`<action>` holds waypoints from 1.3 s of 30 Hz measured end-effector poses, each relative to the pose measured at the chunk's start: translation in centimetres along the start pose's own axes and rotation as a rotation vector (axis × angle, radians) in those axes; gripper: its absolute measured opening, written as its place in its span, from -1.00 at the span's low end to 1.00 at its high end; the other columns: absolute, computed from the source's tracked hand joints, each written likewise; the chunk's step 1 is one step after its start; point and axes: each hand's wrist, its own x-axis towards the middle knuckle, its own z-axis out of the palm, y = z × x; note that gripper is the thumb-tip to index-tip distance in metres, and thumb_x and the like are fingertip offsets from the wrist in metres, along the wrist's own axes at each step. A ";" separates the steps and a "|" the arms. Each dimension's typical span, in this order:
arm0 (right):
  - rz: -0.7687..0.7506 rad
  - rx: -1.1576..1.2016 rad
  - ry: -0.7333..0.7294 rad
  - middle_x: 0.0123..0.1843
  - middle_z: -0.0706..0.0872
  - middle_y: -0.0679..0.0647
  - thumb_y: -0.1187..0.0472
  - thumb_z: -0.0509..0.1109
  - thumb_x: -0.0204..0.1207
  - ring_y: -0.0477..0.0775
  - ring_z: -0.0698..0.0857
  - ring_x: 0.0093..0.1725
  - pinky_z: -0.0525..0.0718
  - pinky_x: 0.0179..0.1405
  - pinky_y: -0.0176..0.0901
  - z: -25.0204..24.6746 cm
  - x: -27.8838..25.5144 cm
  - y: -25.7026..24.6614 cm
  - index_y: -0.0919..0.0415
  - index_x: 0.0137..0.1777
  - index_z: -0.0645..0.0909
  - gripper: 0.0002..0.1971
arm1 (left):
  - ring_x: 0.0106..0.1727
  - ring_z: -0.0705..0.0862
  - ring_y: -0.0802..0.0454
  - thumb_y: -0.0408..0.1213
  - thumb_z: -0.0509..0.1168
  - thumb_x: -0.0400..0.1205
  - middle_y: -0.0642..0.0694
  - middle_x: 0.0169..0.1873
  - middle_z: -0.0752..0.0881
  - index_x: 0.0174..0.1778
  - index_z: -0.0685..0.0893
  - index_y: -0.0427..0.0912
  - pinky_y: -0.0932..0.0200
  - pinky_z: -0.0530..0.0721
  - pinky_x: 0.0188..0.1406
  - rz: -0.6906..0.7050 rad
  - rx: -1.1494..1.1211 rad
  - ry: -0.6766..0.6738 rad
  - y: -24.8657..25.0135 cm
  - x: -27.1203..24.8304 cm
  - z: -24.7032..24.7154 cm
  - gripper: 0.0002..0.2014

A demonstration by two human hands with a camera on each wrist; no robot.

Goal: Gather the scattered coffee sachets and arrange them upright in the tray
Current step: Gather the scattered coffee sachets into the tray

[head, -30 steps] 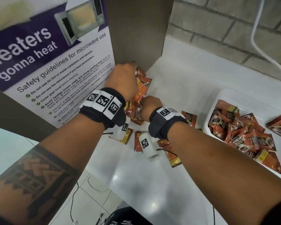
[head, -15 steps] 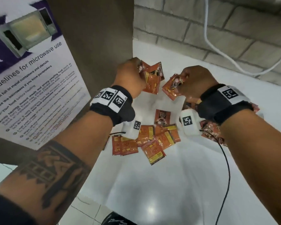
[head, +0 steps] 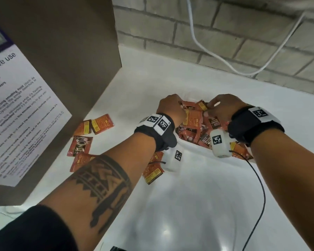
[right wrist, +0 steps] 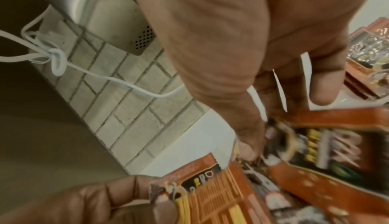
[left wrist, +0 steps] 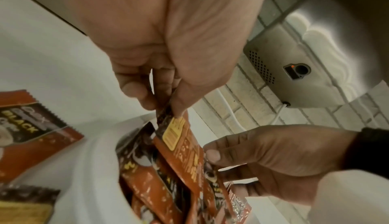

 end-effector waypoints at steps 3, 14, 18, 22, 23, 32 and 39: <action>0.011 -0.033 0.042 0.41 0.65 0.19 0.13 0.48 0.59 0.24 0.62 0.34 0.55 0.21 -0.10 -0.4 0.2 0.2 0.24 0.40 0.63 -0.59 | 0.28 0.67 -0.11 -0.21 0.31 0.72 -0.12 0.26 0.72 0.35 0.69 -0.16 0.20 0.54 0.13 0.035 0.042 -0.064 -0.2 -0.1 0.2 -0.71; -0.492 -0.001 -0.026 0.12 0.76 -0.03 0.16 0.44 0.60 0.02 0.70 0.15 0.55 0.04 -0.22 2.4 -3.1 -8.6 0.09 0.11 0.75 -0.86 | 0.53 0.44 -0.24 -0.36 0.24 0.67 -0.23 0.54 0.41 0.67 0.30 -0.14 0.00 0.46 0.47 -0.193 0.318 -0.065 -8.3 -0.3 -7.1 -0.40; -0.548 -0.242 -0.118 0.30 0.68 0.01 0.20 0.45 0.57 0.11 0.63 0.33 0.59 0.31 -0.03 6.3 -3.1 -11.7 0.07 0.26 0.65 -0.73 | 0.54 0.36 -0.39 -0.22 0.29 0.67 -0.38 0.51 0.37 0.57 0.31 -0.34 -0.16 0.41 0.49 -0.413 0.765 -0.148 -13.4 -2.2 -9.5 -0.43; -0.401 -0.563 -0.258 0.34 0.63 0.08 0.24 0.50 0.50 0.19 0.58 0.40 0.38 0.48 0.21 8.8 -2.3 -14.0 0.16 0.49 0.45 -0.44 | 0.52 0.42 -0.34 -0.24 0.30 0.68 -0.34 0.48 0.41 0.57 0.34 -0.32 -0.16 0.47 0.46 -0.397 0.793 -0.184 -15.9 -3.4 -9.7 -0.45; -0.382 -0.600 -0.271 0.33 0.63 0.10 0.24 0.53 0.48 0.20 0.58 0.39 0.34 0.48 0.23 9.4 -2.0 -14.3 0.19 0.50 0.42 -0.40 | 0.51 0.45 -0.31 -0.29 0.29 0.69 -0.32 0.47 0.43 0.57 0.36 -0.31 -0.13 0.48 0.45 -0.378 0.798 -0.188 -16.1 -3.5 -9.7 -0.48; -0.346 -0.573 -0.198 0.16 0.60 0.11 0.33 0.41 0.48 0.23 0.61 0.29 0.28 0.46 0.23 11.0 -0.7 -14.7 0.25 0.40 0.41 -0.52 | 0.30 0.63 -0.28 -0.28 0.36 0.64 -0.31 0.30 0.59 0.36 0.54 -0.32 -0.11 0.64 0.28 -0.258 0.666 -0.066 -17.2 -2.9 -11.9 -0.62; -0.379 -0.452 -0.141 -0.08 0.69 -0.01 0.17 0.45 0.53 0.19 0.66 0.11 0.48 0.17 0.03 9.8 -0.3 -16.3 0.16 0.06 0.73 -0.85 | 0.22 0.70 -0.28 -0.29 0.38 0.66 -0.29 0.18 0.73 0.27 0.68 -0.30 -0.04 0.65 0.22 -0.205 0.683 0.045 -16.2 -3.9 -15.3 -0.71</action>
